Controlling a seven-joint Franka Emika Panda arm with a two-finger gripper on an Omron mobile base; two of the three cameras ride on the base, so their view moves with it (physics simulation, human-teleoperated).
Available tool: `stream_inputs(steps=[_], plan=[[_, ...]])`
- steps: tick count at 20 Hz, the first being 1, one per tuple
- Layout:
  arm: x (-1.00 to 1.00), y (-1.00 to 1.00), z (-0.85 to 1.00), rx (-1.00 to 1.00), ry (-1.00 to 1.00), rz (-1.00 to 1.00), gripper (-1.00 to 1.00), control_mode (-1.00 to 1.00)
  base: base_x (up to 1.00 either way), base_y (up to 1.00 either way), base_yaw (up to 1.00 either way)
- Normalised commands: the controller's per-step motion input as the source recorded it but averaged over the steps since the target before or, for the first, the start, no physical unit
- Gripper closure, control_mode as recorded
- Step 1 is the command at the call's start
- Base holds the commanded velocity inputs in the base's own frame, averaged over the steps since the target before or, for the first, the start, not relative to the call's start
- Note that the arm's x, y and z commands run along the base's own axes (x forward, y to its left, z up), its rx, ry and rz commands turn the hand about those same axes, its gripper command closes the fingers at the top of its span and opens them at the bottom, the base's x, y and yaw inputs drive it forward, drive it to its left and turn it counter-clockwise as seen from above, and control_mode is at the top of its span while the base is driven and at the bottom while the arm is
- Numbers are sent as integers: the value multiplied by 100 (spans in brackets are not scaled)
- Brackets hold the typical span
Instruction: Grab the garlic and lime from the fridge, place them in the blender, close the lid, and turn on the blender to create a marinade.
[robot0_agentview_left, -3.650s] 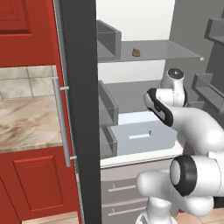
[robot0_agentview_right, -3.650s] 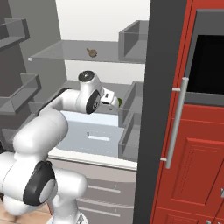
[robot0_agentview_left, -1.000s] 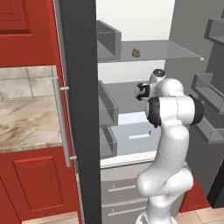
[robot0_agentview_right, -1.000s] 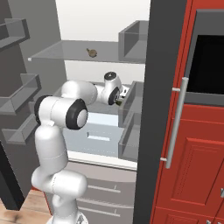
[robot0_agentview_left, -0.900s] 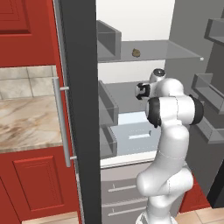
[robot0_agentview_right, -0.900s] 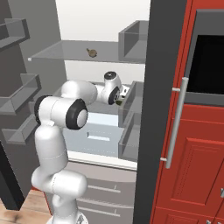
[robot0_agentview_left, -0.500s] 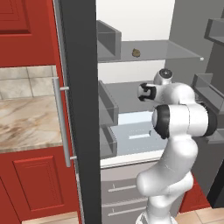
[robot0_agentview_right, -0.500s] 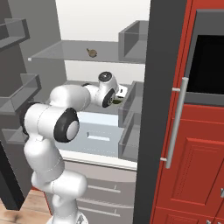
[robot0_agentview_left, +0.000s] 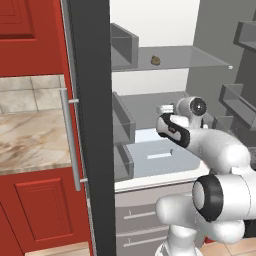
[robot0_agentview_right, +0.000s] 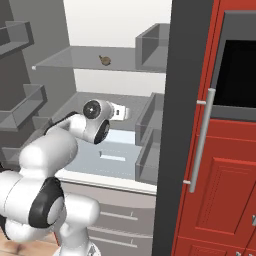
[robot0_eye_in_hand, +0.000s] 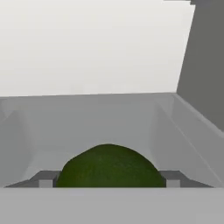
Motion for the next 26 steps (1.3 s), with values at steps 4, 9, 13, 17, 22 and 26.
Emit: stream_inputs(steps=[4,9,13,17,22,26], plan=[[-100,62,100,0,-3,5,100,-100,0,0,0],[-100,57,98,0,8,2,100,-100,0,0,0],[-100,29,63,0,19,2,100,-100,0,0,0],[-100,3,13,0,22,5,100,-100,0,0,0],[-100,0,0,1,8,3,100,-100,0,0,0],[-80,0,0,0,-4,0,100,-100,0,0,0]])
